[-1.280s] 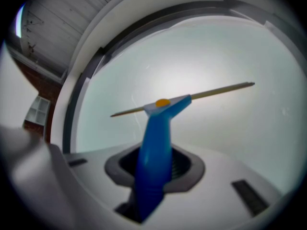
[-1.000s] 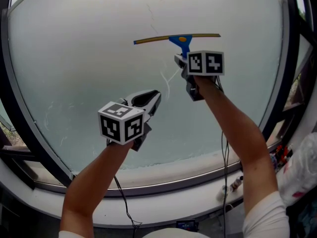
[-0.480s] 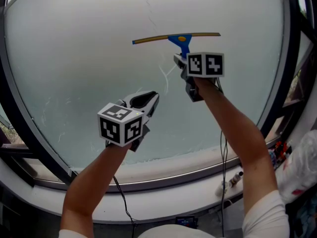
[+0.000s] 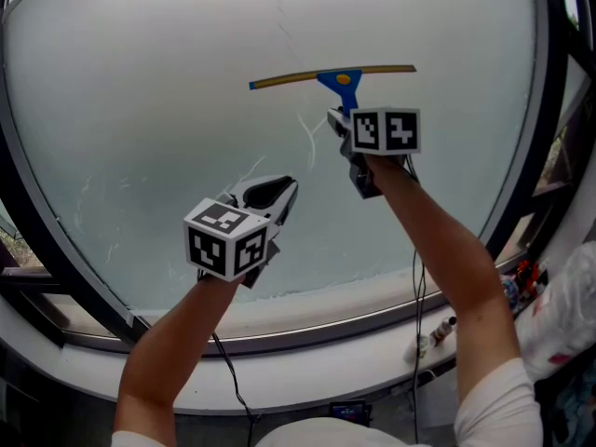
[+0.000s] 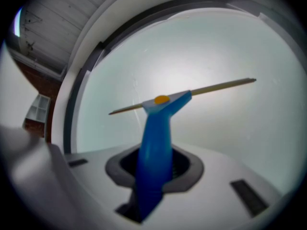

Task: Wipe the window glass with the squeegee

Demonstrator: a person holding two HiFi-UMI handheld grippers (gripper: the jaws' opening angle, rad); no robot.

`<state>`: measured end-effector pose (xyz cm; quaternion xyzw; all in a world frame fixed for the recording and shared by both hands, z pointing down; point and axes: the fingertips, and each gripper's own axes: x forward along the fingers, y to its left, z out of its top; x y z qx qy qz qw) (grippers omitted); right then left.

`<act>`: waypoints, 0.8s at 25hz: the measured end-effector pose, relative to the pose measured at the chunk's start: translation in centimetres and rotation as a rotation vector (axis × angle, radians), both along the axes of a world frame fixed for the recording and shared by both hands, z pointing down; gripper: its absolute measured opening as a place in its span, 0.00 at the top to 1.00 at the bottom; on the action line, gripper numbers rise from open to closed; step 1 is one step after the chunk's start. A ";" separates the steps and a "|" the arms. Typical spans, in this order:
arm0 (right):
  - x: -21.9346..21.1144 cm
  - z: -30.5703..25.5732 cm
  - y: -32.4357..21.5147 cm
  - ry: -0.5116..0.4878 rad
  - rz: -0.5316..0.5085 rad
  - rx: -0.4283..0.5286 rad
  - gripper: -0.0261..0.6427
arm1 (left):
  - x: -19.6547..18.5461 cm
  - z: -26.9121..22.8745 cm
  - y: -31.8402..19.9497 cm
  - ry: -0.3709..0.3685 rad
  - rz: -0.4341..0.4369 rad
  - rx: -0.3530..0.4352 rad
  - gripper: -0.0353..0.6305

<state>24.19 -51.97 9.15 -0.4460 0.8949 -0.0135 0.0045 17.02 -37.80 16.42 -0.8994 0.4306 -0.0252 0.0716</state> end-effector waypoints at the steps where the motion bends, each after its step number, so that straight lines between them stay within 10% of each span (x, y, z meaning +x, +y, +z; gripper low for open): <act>1: 0.0 0.2 0.0 -0.001 0.000 -0.001 0.81 | 0.0 0.2 0.0 0.002 -0.001 -0.003 0.87; 20: 0.5 5.3 0.4 -0.008 0.000 -0.057 0.81 | 0.3 4.1 -0.4 0.028 0.006 -0.073 0.87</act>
